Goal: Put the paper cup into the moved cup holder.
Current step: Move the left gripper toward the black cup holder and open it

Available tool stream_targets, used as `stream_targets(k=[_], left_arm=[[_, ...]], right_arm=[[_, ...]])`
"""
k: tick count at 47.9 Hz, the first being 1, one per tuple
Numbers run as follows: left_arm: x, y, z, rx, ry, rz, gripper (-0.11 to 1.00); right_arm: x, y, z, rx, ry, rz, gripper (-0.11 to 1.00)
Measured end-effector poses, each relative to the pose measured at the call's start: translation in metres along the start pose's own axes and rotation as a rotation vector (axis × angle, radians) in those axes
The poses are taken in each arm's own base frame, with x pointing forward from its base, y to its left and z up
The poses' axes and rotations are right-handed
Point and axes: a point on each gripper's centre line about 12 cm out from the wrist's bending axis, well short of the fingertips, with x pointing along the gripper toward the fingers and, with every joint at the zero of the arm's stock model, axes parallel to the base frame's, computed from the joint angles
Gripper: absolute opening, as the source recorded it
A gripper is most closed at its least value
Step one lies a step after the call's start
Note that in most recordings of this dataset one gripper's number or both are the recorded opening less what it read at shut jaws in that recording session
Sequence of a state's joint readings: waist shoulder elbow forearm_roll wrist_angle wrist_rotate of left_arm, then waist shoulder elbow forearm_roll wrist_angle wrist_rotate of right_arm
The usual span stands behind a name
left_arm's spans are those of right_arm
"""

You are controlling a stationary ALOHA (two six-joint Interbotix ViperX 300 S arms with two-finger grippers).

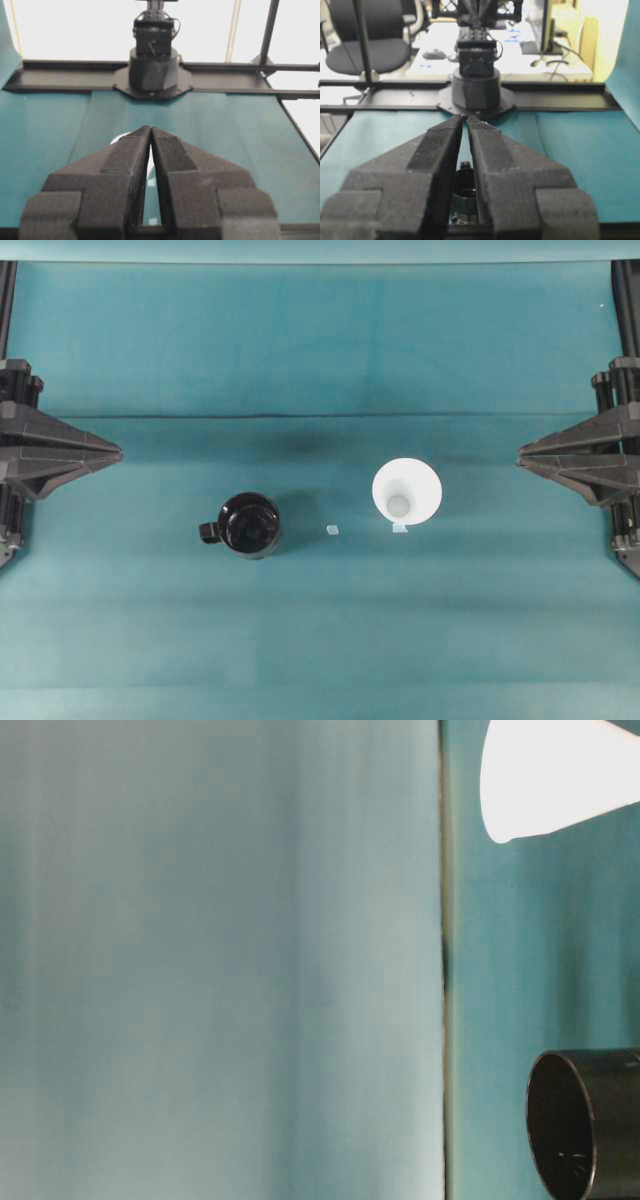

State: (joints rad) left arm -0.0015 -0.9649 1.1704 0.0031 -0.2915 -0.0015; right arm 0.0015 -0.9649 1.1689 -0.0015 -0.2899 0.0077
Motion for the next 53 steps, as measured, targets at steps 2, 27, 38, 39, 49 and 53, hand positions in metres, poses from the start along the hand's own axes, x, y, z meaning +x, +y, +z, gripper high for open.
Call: stream_targets(k=[2, 27, 38, 39, 49, 53], left_arm=[[0.001, 0.000, -0.004, -0.008, 0.020, 0.000, 0.11], [0.016, -0.010, -0.050, -0.117, 0.323, -0.024, 0.00], [0.025, -0.016, -0.089, -0.208, 0.539, -0.008, 0.00], [0.027, -0.017, -0.091, -0.208, 0.551, -0.008, 0.00], [0.045, -0.019, -0.117, -0.203, 0.672, 0.002, 0.00], [0.048, -0.022, -0.129, -0.206, 0.719, 0.002, 0.00]], right_arm=[[0.000, 0.000, -0.001, 0.002, 0.003, 0.000, 0.16], [-0.002, 0.000, -0.039, 0.029, 0.370, -0.005, -0.05], [-0.003, 0.000, -0.046, 0.050, 0.423, -0.011, -0.05], [-0.003, 0.000, -0.046, 0.050, 0.426, -0.011, -0.05], [-0.003, 0.001, -0.049, 0.052, 0.446, -0.010, -0.05], [-0.003, 0.000, -0.050, 0.061, 0.452, -0.014, -0.05]])
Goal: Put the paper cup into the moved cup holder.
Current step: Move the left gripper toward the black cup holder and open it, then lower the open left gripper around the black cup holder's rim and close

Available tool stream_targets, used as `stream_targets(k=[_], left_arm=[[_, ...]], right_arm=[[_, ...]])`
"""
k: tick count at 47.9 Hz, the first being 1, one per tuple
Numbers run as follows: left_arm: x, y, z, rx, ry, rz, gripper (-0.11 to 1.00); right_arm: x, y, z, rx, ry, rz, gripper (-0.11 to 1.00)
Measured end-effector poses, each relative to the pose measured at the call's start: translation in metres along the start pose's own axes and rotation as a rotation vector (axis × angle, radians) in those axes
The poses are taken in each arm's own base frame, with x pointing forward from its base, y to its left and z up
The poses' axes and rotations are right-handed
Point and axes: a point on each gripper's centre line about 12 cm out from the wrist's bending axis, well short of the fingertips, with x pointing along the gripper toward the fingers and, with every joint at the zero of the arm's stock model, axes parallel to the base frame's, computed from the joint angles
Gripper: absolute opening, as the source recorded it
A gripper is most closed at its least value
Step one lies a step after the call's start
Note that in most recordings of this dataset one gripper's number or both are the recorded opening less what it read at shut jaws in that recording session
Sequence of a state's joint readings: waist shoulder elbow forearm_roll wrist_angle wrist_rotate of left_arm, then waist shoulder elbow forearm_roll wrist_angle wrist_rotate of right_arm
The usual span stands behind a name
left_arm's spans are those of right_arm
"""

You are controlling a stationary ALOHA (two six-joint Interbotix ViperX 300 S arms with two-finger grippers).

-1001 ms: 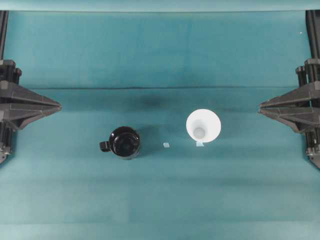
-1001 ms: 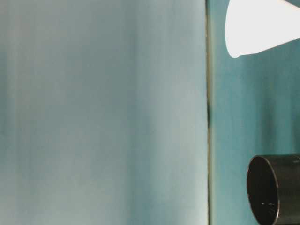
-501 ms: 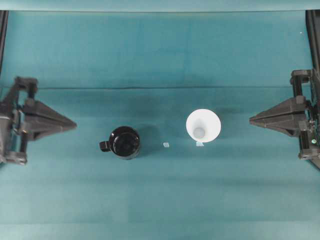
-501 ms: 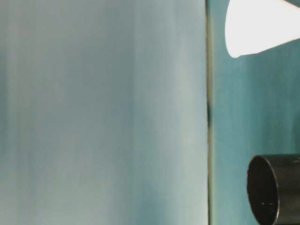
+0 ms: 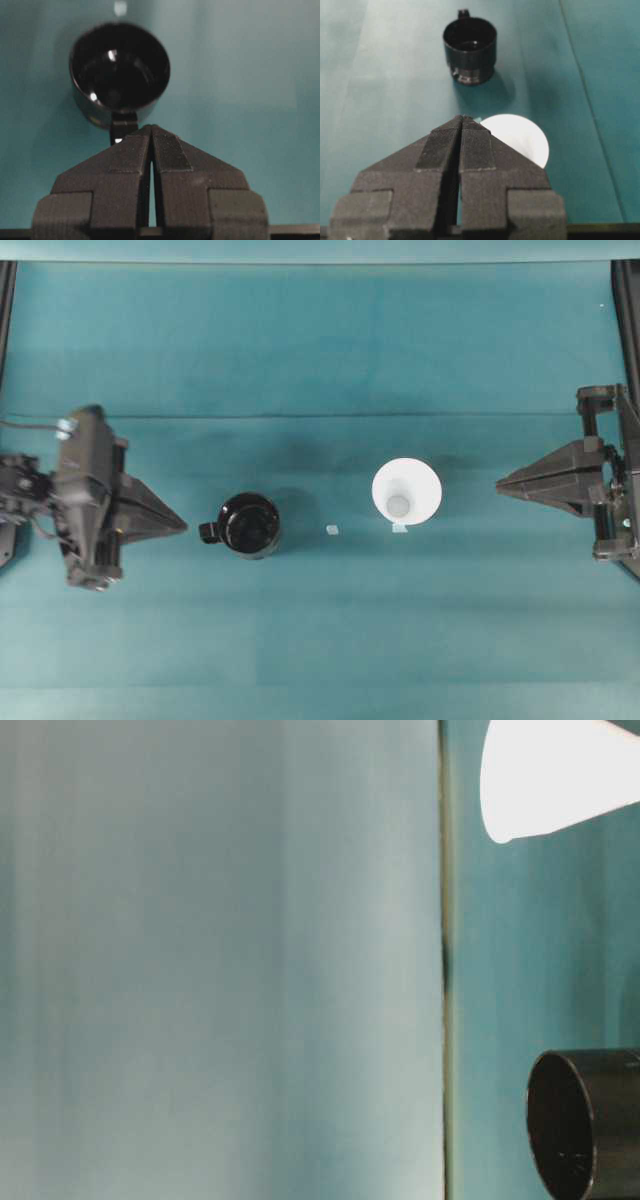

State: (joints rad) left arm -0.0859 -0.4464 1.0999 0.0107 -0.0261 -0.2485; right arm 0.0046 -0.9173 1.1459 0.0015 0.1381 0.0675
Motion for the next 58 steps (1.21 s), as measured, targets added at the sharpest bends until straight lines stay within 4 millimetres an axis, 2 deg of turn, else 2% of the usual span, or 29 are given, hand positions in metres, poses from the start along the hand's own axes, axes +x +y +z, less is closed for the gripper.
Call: stream_targets(k=[10, 36, 38, 41, 49, 53, 55, 58], left_arm=[[0.015, -0.001, -0.012, 0.006, 0.076, 0.006, 0.00], [0.020, 0.002, -0.021, -0.035, 0.131, 0.025, 0.03], [0.020, 0.002, -0.022, -0.038, 0.134, 0.027, 0.07], [0.020, 0.004, -0.022, -0.040, 0.135, 0.031, 0.19], [0.020, 0.005, -0.026, -0.046, 0.146, 0.036, 0.70], [0.020, 0.005, -0.027, -0.067, 0.149, 0.038, 0.89], [0.020, 0.006, -0.028, -0.079, 0.151, 0.041, 0.93], [0.020, 0.006, -0.029, -0.083, 0.154, 0.041, 0.89]], right_arm=[[0.000, 0.000, -0.003, 0.012, 0.023, 0.000, -0.05], [0.000, 0.000, -0.004, 0.012, 0.032, -0.001, -0.05], [0.000, 0.000, -0.004, 0.012, 0.032, -0.001, -0.05], [0.000, 0.000, -0.004, 0.012, 0.032, -0.001, -0.05], [0.000, 0.000, -0.004, 0.012, 0.032, -0.001, -0.05], [0.000, 0.000, -0.004, 0.012, 0.031, -0.001, -0.05], [0.000, 0.000, -0.004, 0.012, 0.032, -0.001, -0.05], [0.000, 0.000, -0.004, 0.012, 0.032, -0.001, -0.05]])
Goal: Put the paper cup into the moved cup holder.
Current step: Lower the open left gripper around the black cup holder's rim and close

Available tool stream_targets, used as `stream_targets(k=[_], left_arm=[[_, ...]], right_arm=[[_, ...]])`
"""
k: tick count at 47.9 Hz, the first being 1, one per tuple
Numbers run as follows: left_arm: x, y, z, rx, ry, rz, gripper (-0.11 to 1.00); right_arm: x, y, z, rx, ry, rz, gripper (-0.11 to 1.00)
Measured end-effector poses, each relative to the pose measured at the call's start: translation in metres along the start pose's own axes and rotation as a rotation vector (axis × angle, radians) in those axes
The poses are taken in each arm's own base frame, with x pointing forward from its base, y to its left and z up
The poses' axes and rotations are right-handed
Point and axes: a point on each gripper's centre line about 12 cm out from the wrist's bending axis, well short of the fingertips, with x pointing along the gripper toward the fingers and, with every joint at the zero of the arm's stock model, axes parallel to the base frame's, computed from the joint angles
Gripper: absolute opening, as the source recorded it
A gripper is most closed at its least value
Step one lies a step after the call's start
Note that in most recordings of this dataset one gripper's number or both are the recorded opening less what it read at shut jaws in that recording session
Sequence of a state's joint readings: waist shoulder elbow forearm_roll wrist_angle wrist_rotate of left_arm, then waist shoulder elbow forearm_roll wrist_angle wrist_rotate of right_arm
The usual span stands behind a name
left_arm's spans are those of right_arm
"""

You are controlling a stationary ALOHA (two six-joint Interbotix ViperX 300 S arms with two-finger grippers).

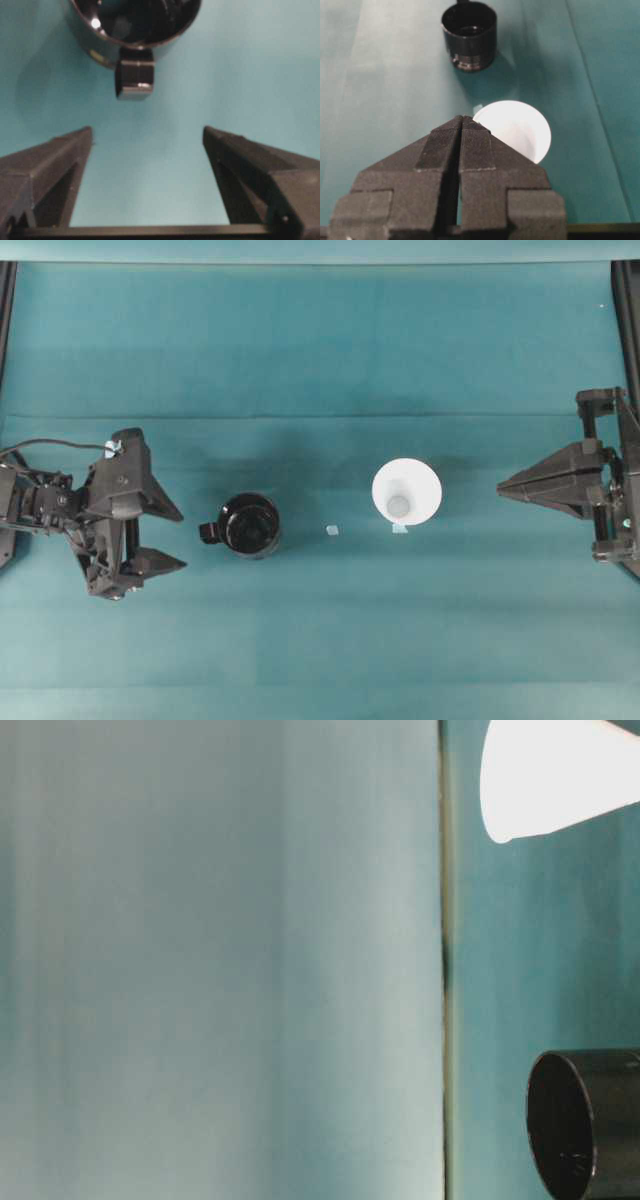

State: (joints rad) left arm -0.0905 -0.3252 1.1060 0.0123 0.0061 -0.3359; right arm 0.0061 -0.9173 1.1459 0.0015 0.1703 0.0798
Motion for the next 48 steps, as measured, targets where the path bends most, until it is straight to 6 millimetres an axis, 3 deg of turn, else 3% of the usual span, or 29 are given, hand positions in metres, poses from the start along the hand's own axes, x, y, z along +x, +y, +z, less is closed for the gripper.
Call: stream_targets(k=[22, 48], left_arm=[[-0.001, 0.003, -0.009, 0.003, 0.023, 0.008, 0.91], [0.026, 0.010, 0.018, -0.006, -0.010, 0.035, 0.91]], right_arm=[[0.000, 0.000, 0.000, 0.000, 0.000, 0.000, -0.05], [0.000, 0.000, -0.003, 0.002, 0.028, -0.002, -0.05]])
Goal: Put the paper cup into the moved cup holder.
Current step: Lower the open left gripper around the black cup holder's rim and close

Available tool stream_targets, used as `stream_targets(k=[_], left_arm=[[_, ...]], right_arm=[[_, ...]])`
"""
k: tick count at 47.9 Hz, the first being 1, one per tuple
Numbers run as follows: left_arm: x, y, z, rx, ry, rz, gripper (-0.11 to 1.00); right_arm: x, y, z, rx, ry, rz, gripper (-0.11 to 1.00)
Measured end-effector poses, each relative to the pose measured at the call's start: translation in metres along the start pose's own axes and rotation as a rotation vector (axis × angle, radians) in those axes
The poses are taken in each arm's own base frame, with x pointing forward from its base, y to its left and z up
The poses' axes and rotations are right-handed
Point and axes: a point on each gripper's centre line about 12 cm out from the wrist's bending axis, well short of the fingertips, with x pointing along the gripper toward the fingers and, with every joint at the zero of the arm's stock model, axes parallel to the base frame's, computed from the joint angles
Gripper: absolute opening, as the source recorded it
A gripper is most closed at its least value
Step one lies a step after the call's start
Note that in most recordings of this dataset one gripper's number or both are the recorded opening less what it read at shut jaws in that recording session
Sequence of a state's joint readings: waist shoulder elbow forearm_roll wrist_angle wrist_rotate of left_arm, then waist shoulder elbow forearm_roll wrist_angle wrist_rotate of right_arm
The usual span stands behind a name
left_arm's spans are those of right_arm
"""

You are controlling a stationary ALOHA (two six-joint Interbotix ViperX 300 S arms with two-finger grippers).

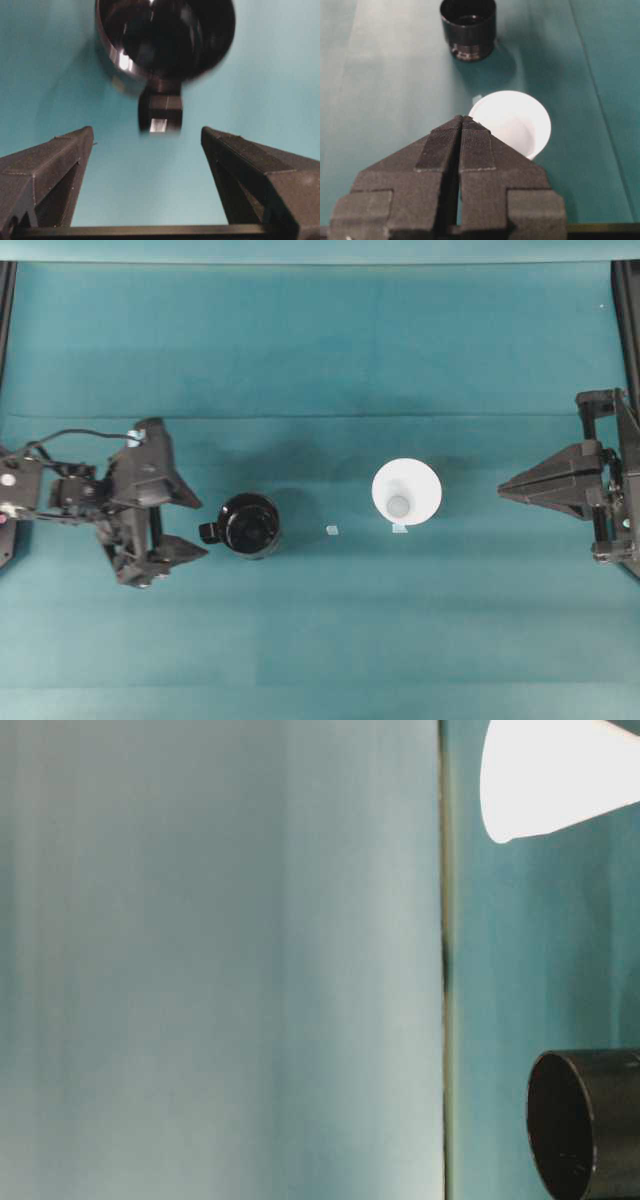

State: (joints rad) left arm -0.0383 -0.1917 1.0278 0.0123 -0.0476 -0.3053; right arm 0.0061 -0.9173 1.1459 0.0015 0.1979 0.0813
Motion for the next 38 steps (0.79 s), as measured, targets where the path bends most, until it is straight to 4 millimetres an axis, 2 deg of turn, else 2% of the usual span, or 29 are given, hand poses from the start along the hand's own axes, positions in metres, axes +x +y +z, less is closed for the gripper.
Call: stream_targets(k=[11, 30, 38], left_arm=[[0.014, -0.001, 0.002, 0.001, 0.021, 0.005, 0.90], [0.014, -0.001, 0.002, 0.000, 0.022, 0.005, 0.84], [0.014, -0.001, 0.001, 0.001, 0.024, 0.006, 0.73]], right_arm=[[0.000, 0.000, 0.000, -0.002, 0.000, 0.000, -0.05], [0.000, 0.001, 0.000, 0.006, 0.002, 0.003, -0.05], [0.000, 0.001, -0.001, 0.006, 0.008, 0.002, -0.05]])
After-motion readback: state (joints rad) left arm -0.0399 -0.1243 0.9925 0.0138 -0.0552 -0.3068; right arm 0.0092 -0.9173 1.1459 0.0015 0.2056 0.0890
